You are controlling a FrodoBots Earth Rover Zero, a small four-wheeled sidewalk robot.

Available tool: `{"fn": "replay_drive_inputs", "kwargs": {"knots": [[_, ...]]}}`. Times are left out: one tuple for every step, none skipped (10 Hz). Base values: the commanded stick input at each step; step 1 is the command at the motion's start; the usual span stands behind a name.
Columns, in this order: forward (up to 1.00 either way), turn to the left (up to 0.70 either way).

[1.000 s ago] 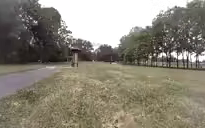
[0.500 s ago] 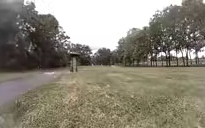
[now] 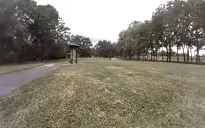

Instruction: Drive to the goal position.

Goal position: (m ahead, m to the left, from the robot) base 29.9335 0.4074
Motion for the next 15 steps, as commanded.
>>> {"fn": "replay_drive_inputs", "kwargs": {"knots": [[0.0, 0.0], [0.45, 0.0], [0.45, 0.0], [0.45, 0.0], [0.45, 0.0], [0.45, 0.0], [0.45, 0.0], [0.45, 0.0], [0.48, 0.0], [0.65, 0.0], [0.7, 0.0], [0.7, 0.0], [0.7, 0.0], [0.7, 0.0], [0.7, 0.0]]}}
